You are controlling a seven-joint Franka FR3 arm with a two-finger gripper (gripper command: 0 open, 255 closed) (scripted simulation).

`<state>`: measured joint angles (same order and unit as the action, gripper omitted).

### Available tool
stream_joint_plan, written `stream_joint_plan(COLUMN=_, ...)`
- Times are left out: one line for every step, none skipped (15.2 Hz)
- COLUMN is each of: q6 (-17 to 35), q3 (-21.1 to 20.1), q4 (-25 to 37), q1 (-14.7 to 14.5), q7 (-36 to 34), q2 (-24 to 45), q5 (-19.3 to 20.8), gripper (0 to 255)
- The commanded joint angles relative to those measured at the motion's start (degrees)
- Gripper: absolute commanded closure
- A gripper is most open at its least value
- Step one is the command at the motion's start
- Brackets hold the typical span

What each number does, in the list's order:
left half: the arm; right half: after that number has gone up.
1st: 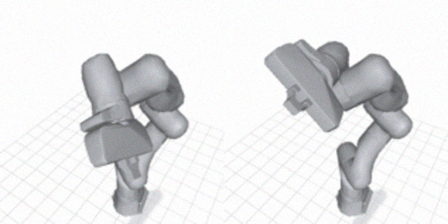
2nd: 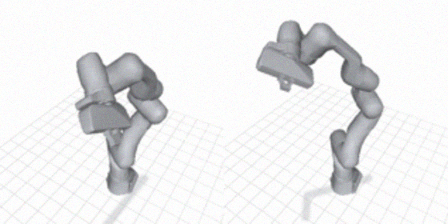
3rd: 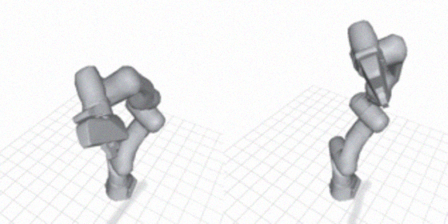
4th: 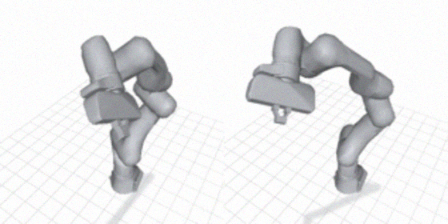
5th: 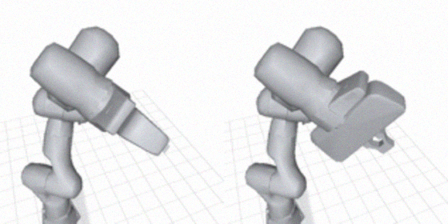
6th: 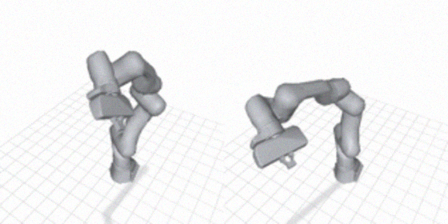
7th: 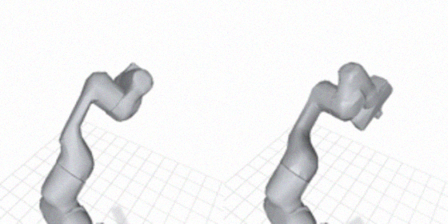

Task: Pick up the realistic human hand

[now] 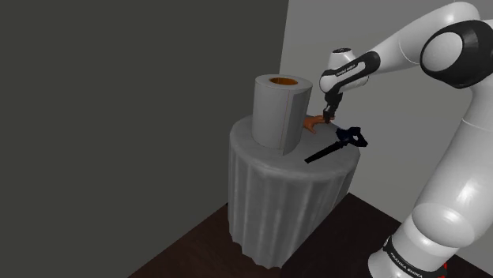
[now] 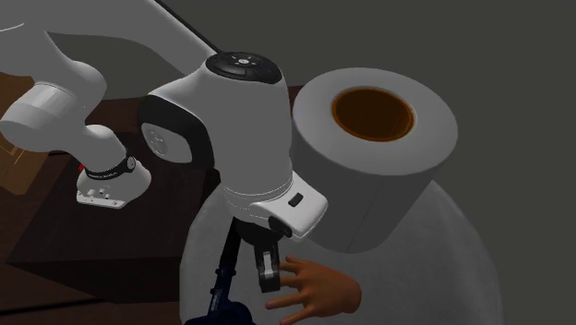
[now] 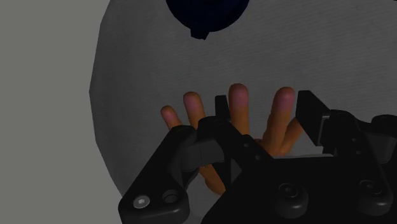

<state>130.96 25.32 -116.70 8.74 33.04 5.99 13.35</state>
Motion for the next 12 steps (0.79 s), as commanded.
stream_joint_plan(q6=-1.55, q3=-0.01, q4=1.06, q1=-0.06, q7=0.25, q2=-0.6, q5=0.02, gripper=255)
stream_joint_plan(q6=-2.28, q3=-0.02, q4=1.49, q1=-0.1, q7=0.34, q2=-0.92, q5=0.07, gripper=255)
stream_joint_plan(q6=-3.0, q3=-0.04, q4=1.94, q1=-0.14, q7=0.42, q2=-1.22, q5=0.11, gripper=255)
stream_joint_plan(q6=-3.73, q3=-0.05, q4=2.4, q1=-0.19, q7=0.51, q2=-1.51, q5=0.14, gripper=255)
stream_joint_plan(q6=-4.46, q3=-0.07, q4=2.87, q1=-0.22, q7=0.61, q2=-1.79, q5=0.17, gripper=255)
stream_joint_plan(q6=-5.19, q3=-0.08, q4=3.35, q1=-0.26, q7=0.7, q2=-2.06, q5=0.19, gripper=255)
stream_joint_plan(q6=-5.92, q3=-0.1, q4=3.85, q1=-0.3, q7=0.8, q2=-2.32, q5=0.21, gripper=255)
stream_joint_plan(q6=-6.65, q3=-0.12, q4=4.36, q1=-0.33, q7=0.9, q2=-2.56, q5=0.23, gripper=255)
stream_joint_plan(q6=-7.38, q3=-0.14, q4=4.88, q1=-0.37, q7=1.01, q2=-2.79, q5=0.24, gripper=255)
stream_joint_plan(q6=-8.11, q3=-0.16, q4=5.41, q1=-0.4, q7=1.12, q2=-3.01, q5=0.24, gripper=255)
stream_joint_plan(q6=-8.22, q3=-0.17, q4=5.48, q1=-0.4, q7=1.13, q2=-3.05, q5=0.24, gripper=255)
stream_joint_plan(q6=-8.22, q3=-0.17, q4=5.49, q1=-0.4, q7=1.13, q2=-3.04, q5=0.24, gripper=255)
